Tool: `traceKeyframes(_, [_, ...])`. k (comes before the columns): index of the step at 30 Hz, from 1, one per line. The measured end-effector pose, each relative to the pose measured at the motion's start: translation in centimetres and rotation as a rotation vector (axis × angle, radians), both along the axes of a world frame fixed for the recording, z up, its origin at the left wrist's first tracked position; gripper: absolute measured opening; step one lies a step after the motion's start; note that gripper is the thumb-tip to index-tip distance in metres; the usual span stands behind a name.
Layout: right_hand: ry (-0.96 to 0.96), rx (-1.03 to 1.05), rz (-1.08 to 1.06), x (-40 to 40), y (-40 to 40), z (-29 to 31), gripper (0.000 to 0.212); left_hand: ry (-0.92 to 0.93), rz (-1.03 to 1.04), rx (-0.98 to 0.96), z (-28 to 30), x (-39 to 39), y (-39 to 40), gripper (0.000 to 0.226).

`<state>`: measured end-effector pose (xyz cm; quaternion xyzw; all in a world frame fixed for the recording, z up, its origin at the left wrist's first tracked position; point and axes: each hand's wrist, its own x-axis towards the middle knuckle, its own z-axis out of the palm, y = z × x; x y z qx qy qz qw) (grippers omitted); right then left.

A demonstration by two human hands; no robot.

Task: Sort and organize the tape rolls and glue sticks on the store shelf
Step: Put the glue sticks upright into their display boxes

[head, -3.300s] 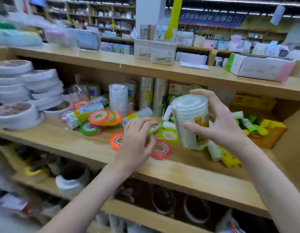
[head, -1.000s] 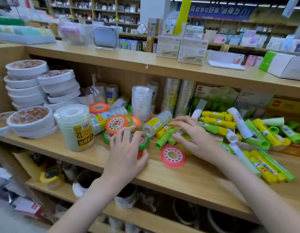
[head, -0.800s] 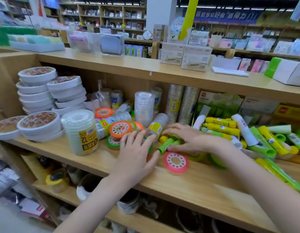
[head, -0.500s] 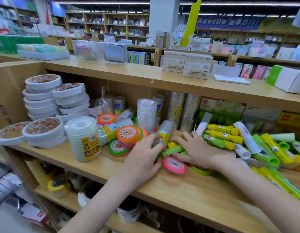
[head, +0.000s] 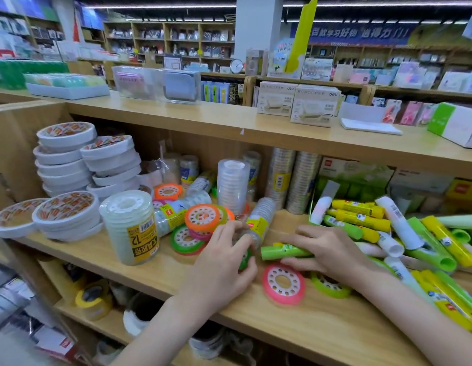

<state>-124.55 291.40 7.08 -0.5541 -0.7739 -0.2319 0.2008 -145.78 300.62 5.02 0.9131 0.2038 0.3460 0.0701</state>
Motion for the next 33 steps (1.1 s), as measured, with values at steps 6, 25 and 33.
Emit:
traceKeyframes(6, [0.522, 0.157, -0.037, -0.1, 0.7, 1.6, 0.041, 0.046, 0.007, 0.033, 0.0, 0.7, 0.7, 0.030])
traceKeyframes(25, [0.935, 0.391, -0.469, 3.8, -9.9, 4.7, 0.035, -0.134, -0.187, 0.001, 2.5, 6.4, -2.4, 0.030])
traceKeyframes(33, [0.522, 0.457, -0.927, 9.8, -17.7, 4.8, 0.056, -0.069, -0.290, -0.053, 2.7, 12.3, -4.9, 0.032])
